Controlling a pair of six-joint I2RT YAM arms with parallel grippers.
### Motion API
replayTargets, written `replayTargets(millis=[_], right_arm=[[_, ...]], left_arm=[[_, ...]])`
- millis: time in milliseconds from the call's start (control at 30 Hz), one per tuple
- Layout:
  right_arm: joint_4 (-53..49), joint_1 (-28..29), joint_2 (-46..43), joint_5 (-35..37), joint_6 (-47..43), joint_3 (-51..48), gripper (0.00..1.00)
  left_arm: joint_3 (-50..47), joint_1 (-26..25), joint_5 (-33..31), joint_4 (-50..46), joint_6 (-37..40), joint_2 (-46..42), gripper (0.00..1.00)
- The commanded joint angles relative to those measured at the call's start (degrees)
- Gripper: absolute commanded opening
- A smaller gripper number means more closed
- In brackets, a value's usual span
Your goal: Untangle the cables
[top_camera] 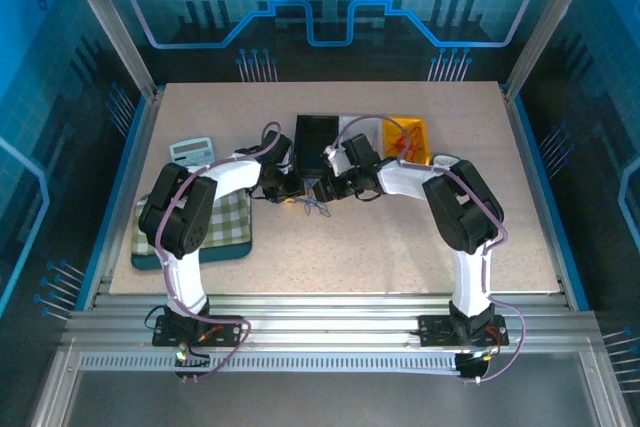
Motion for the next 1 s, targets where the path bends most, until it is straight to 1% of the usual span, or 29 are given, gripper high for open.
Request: replayTargets(millis=[0,167,367,467,567,633,733,800,967], right_arm=[[2.0,-1.21,2.35,-2.34,3.0,2.02,0.5],[3.54,-1.54,4.49,-2.59,5.16,4.0,0.47],[5.94,-1.54,6.07,-4.84,7.61,5.3,0.43],[6.8,-1.52,6.81,-5.64,8.6,5.52,0.36],[7.79,-1.57,6.89,-5.53,8.83,5.01,0.23],[8.21,-1.52,6.35,-5.04,8.45,4.29,0.12],[10.25,-1.76,4.72,-4.39,8.31,2.44,0.03],[10.56,-2.0,3.62,-4.35,8.0,1.8,0.0],[10.75,-2.77,-1.57,-5.78,6.61,-1.01,0.0]], left_arm=[[-1.26,-0.1,1.25,-0.32,1.79,-0.67,0.3],[-0.9,-0.1,2.34,-0.46,2.63,-0.25,0.3],[-0.73,-0.09,3.28,-0.97,3.29,0.35,0.3],[-0.47,-0.1,3.87,-1.4,3.72,0.79,0.3],[-0.72,-0.1,4.07,-1.57,3.73,0.64,0.3],[-0.95,-0.1,3.85,-1.6,3.69,0.43,0.3],[-1.54,0.08,3.54,-1.3,3.39,-0.19,0.3],[-2.04,0.38,3.49,-0.92,3.0,-0.49,0.3],[-3.08,1.35,3.09,-0.61,1.49,-0.62,0.29]])
